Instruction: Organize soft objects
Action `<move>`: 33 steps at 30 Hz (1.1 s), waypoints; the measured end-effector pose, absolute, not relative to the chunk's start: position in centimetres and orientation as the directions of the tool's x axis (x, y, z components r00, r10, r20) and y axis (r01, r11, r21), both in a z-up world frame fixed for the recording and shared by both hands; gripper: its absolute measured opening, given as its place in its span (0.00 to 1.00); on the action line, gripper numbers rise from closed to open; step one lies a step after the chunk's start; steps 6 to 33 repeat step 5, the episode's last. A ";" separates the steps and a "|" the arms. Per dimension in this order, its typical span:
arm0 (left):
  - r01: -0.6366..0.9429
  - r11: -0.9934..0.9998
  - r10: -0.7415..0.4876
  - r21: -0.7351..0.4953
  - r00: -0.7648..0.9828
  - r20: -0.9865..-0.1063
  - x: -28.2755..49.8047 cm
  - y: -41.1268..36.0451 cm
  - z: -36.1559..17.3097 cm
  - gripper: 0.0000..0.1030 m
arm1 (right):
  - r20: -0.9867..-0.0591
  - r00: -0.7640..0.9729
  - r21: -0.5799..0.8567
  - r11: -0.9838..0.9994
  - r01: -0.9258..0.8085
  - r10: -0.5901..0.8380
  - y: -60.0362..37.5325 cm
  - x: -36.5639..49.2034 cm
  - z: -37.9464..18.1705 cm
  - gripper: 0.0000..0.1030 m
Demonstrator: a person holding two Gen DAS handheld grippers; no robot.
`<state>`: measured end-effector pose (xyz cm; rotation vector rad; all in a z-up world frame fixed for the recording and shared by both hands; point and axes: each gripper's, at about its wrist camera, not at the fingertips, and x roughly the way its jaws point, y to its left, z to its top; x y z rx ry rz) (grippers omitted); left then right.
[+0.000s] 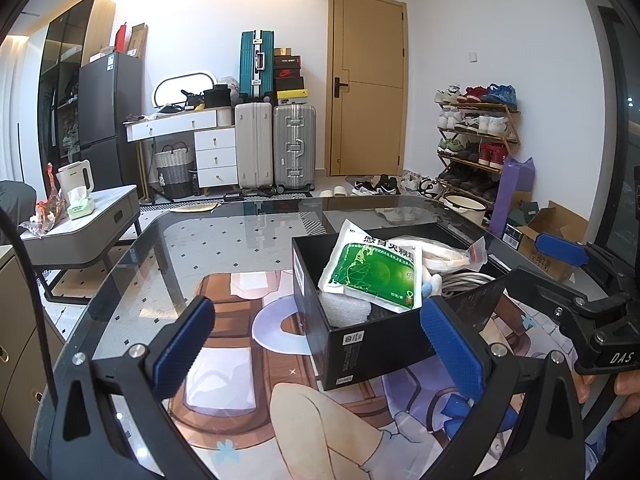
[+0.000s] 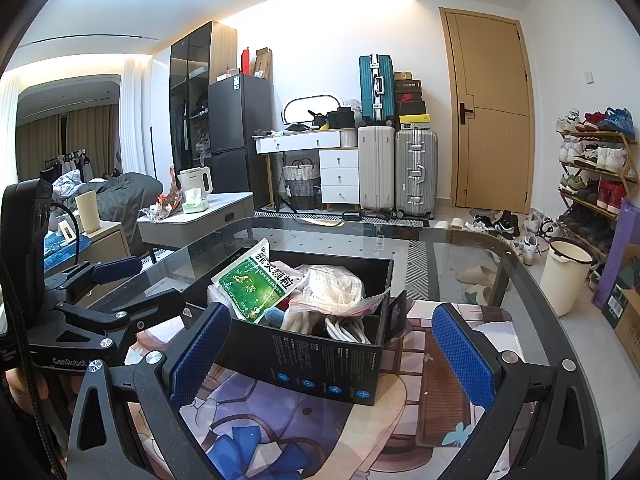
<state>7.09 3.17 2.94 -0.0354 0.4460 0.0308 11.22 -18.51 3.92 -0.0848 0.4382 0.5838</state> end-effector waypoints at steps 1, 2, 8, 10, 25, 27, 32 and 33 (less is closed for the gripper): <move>-0.038 0.999 0.022 -0.028 0.903 -0.430 7.1 3.2 3.0 1.00 | -0.424 0.745 0.045 0.834 -0.550 0.515 -18.5 11.2 3.9 0.99; -0.038 0.999 0.022 -0.029 0.904 -0.428 7.0 3.2 3.0 1.00 | -0.424 0.745 0.045 0.834 -0.550 0.514 -18.5 11.2 3.9 0.99; -0.037 0.999 0.023 -0.026 0.905 -0.424 7.0 3.1 3.0 1.00 | -0.424 0.746 0.046 0.835 -0.549 0.514 -18.5 11.2 3.9 0.99; -0.037 0.999 0.023 -0.026 0.905 -0.424 7.0 3.1 3.0 1.00 | -0.424 0.746 0.046 0.835 -0.549 0.514 -18.5 11.2 3.9 0.99; -0.037 0.999 0.023 -0.026 0.905 -0.424 7.0 3.1 3.0 1.00 | -0.424 0.746 0.046 0.835 -0.549 0.514 -18.5 11.2 3.9 0.99; -0.037 0.999 0.023 -0.026 0.905 -0.424 7.0 3.1 3.0 1.00 | -0.424 0.746 0.046 0.835 -0.549 0.514 -18.5 11.2 3.9 0.99; -0.037 0.999 0.023 -0.026 0.905 -0.424 7.0 3.1 3.0 1.00 | -0.424 0.746 0.046 0.835 -0.549 0.514 -18.5 11.2 3.9 0.99; -0.037 0.999 0.023 -0.026 0.905 -0.424 7.0 3.1 3.0 1.00 | -0.424 0.746 0.046 0.835 -0.549 0.514 -18.5 11.2 3.9 0.99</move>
